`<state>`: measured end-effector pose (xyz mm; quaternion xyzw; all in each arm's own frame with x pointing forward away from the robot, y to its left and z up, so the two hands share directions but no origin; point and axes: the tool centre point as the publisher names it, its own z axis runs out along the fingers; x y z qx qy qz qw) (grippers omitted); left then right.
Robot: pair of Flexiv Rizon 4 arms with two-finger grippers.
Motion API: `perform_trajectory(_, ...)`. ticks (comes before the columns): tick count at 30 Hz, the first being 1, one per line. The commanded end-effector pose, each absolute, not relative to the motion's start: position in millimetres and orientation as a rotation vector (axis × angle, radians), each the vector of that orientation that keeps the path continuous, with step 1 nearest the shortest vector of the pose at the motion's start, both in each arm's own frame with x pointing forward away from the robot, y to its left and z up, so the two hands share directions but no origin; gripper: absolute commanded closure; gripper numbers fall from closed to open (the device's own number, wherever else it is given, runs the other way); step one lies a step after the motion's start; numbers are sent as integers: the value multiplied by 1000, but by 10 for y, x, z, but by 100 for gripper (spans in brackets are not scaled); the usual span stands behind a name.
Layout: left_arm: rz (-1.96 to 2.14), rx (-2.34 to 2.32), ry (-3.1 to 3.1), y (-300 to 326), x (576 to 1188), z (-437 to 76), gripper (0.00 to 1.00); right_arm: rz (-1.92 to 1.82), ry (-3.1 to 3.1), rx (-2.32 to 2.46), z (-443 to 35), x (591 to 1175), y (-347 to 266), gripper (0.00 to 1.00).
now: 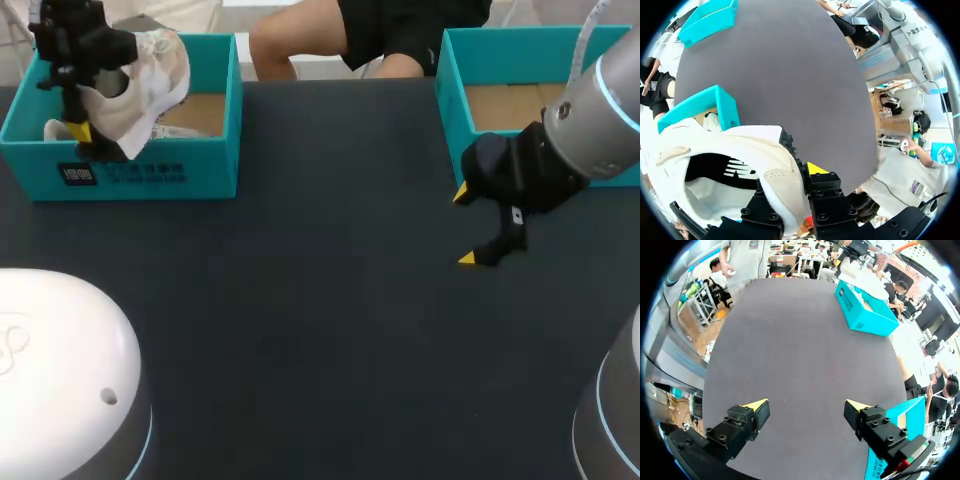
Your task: Take the shoe out of the shoebox, open the shoe tongue, remove and reinsert the insole, then place the shoe into the shoebox
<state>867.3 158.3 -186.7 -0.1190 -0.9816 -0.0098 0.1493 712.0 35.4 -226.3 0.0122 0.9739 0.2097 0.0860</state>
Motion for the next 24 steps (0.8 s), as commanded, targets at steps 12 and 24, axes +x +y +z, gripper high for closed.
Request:
perform_trajectory(12, -16, -346, -2817, 1648, 8692, -1833, 100, 623, 2902, 38, -2274, 7117, 362, 0)
perform_trajectory(24, -11, -412, -2827, 1748, 8778, -1783, 100, 623, 2902, 38, -2274, 7117, 362, 0)
